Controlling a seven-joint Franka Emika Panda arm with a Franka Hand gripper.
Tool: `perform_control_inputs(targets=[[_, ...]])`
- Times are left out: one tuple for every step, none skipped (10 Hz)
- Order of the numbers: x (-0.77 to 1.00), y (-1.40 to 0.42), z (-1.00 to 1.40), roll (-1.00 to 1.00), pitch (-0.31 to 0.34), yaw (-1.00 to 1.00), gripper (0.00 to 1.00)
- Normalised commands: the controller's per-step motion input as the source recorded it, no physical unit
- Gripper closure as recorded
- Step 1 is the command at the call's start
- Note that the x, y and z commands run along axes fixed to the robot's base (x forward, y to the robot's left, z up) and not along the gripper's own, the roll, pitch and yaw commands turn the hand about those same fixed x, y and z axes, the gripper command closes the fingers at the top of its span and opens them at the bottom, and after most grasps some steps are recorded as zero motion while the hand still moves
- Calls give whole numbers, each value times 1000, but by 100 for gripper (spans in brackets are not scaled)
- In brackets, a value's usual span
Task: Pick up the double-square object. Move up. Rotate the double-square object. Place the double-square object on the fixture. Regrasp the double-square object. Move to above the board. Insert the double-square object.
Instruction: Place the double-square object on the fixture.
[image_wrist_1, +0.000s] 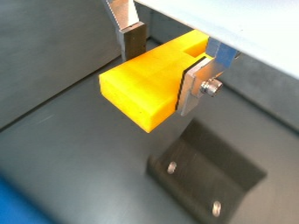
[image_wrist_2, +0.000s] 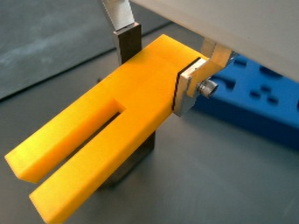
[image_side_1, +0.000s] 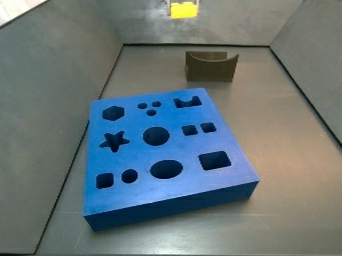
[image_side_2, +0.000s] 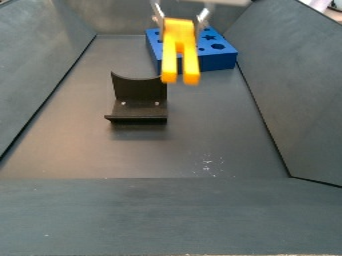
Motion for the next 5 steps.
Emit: perform_control_inputs(targets=[[1000,-390,187,-1000,110,27,100],[1000,-302,138,-1000,114,20,100],[1000,-205,96,-1000,120,12,100],[995,-129,53,-1000,125,3,100],[929,-50,16,-1000,130,-10,100]])
